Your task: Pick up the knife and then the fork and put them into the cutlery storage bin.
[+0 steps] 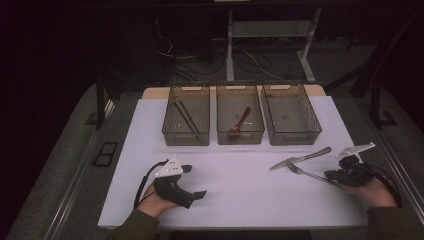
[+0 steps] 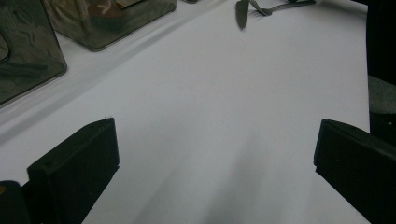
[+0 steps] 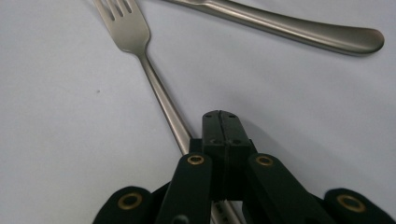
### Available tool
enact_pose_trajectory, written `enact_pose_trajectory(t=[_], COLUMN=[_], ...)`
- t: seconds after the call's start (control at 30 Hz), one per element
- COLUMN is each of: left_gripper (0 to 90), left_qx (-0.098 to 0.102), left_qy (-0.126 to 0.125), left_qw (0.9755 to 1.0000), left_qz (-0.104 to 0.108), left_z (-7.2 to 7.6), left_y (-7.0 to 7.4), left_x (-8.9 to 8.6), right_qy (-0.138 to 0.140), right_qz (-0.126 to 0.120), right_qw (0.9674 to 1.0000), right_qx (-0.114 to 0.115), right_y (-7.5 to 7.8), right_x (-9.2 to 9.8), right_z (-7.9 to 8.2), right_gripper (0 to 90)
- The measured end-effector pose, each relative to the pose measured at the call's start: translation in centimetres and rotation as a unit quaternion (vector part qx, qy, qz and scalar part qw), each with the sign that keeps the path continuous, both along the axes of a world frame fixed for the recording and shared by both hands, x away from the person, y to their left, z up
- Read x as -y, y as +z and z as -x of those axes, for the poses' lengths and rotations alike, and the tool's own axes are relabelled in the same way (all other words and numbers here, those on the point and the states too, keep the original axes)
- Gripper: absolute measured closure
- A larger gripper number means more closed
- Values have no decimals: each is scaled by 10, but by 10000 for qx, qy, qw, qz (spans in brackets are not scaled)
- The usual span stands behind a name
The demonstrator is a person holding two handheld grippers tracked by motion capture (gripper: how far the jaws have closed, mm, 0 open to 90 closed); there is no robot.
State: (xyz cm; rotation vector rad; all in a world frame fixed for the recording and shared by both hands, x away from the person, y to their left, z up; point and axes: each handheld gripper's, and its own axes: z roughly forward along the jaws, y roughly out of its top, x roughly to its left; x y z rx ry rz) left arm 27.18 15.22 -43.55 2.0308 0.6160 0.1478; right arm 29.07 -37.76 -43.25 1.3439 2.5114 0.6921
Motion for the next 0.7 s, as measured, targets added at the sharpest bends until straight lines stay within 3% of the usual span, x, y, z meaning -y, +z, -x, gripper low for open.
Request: enact_pose_trajectory(t=[0.1,0.17,0.33,0.47,0.57,0.7], left_gripper=[0,0,0,0,0,0], left_qx=[8,-7,-8,-1,-8,-19], left_qy=[-7,2,17,2,-16,-5], left_qw=[10000,10000,10000,10000,10000,10000], left_qz=[0,-6,-15,-21,-29,-20], left_z=[0,0,0,0,0,0], left_y=[0,0,0,1,0,0], left_x=[0,0,0,1,1,1], right_qy=[-28,36,489,932,1198,1418], right_qz=[-21,-84,2,192,472,694], right_qw=[10000,9999,9988,9951,9908,9856], right_qx=[40,63,24,-255,-425,-614], right_y=[3,12,28,27,22,17], right_x=[2,4,-7,-23,-36,-47], right_z=[-1,-4,-6,-13,-20,-26], right_gripper=[900,812,708,693,695,716])
